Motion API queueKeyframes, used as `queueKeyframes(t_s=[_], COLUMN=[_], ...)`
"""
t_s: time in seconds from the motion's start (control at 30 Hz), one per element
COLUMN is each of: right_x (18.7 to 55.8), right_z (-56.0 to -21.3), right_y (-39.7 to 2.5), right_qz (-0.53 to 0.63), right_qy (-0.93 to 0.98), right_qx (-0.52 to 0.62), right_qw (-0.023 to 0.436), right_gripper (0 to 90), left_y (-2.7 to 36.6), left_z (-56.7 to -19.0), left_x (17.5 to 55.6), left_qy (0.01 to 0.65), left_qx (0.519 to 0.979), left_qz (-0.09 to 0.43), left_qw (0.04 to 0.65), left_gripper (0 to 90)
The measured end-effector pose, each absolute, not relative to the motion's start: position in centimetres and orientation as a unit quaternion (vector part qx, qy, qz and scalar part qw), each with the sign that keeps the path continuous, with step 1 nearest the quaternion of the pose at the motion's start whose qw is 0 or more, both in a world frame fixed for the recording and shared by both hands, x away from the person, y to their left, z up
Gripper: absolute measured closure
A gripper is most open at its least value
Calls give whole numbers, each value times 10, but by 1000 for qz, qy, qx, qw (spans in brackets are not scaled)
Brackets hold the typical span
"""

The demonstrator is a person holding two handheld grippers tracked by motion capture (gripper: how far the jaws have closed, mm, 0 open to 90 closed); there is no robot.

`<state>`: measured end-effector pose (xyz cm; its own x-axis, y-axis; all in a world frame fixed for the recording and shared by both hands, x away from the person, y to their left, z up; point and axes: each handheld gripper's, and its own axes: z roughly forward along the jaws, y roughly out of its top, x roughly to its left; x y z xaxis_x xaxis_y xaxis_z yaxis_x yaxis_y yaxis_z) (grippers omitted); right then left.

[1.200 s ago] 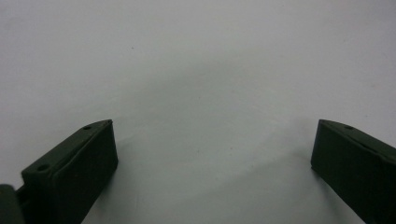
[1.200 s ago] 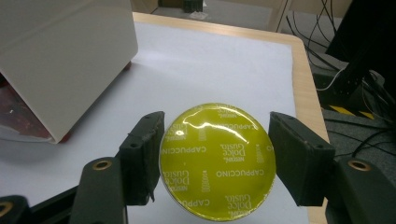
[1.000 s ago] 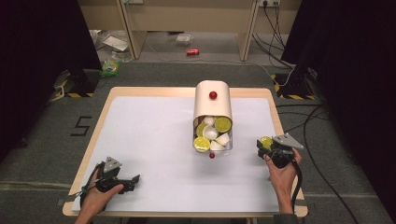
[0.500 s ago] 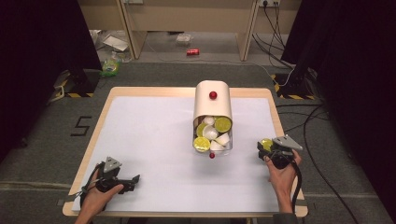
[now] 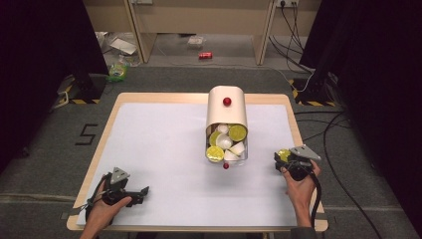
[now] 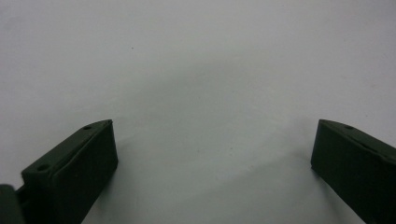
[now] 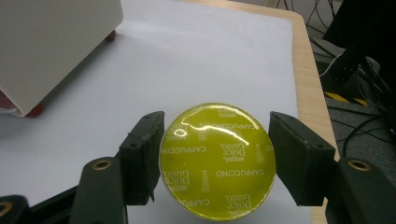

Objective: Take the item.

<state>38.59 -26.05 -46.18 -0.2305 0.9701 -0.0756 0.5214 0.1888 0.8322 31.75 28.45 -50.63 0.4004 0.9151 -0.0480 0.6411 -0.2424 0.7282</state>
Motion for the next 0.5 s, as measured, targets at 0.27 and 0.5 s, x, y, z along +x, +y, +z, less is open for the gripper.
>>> queueKeyframes(t_s=[0.27, 0.5], right_x=[387, 388], right_z=[-467, -469], right_y=[-263, -263], right_qz=[344, 341], right_qy=[702, 704], right_qx=[538, 538], right_qw=[316, 315], right_gripper=[385, 384], left_y=[285, 285], left_z=[-506, -506], left_x=[317, 317], left_qy=[510, 510], left_qx=[763, 763], left_qz=[199, 199], left_qw=[345, 344], left_gripper=[0, 0])
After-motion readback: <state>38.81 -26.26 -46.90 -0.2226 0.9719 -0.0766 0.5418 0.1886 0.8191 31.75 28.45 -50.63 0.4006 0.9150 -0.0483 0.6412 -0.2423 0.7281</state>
